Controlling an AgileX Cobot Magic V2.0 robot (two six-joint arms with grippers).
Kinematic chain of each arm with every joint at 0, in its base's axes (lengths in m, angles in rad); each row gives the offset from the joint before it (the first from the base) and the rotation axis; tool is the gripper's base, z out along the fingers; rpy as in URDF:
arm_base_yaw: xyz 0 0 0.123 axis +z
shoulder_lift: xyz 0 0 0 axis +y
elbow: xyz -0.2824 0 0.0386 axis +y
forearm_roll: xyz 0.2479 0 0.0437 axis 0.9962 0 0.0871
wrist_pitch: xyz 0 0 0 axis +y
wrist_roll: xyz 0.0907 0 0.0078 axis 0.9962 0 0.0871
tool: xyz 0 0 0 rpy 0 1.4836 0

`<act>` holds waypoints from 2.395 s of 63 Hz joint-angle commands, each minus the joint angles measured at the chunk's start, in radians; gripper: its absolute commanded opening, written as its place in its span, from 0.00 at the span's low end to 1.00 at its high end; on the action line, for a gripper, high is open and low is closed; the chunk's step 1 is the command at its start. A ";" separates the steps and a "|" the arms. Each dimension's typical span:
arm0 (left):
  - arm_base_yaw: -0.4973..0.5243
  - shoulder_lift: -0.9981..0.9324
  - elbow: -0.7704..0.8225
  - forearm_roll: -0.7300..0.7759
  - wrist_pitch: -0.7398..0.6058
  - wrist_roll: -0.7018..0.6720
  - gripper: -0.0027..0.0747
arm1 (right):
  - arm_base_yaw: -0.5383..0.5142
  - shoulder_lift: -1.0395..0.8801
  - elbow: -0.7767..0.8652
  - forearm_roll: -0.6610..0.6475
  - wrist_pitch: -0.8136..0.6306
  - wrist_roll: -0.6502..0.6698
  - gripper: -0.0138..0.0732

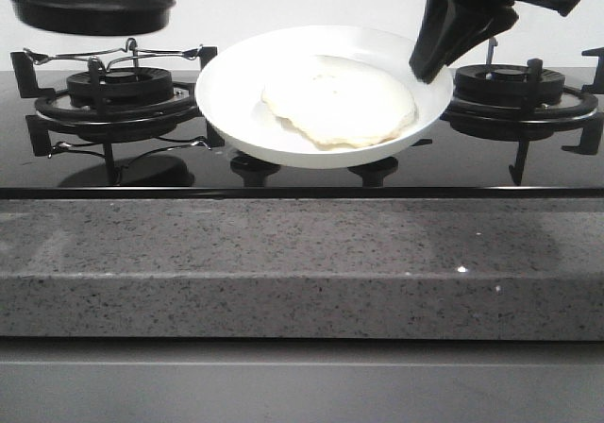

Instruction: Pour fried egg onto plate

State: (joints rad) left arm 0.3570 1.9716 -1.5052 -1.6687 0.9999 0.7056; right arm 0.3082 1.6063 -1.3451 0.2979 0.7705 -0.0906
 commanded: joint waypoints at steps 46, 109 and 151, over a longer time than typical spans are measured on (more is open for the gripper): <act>-0.009 0.012 -0.034 -0.068 0.111 -0.011 0.36 | 0.002 -0.050 -0.025 0.021 -0.052 -0.006 0.02; 0.042 -0.290 -0.223 0.733 0.066 -0.219 0.77 | 0.002 -0.050 -0.025 0.021 -0.051 -0.006 0.02; -0.567 -0.972 0.258 1.596 -0.161 -0.645 0.77 | 0.002 -0.050 -0.025 0.021 -0.051 -0.006 0.02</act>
State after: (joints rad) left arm -0.1662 1.0815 -1.2970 -0.1441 0.9149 0.1476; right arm 0.3082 1.6063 -1.3451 0.2979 0.7705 -0.0906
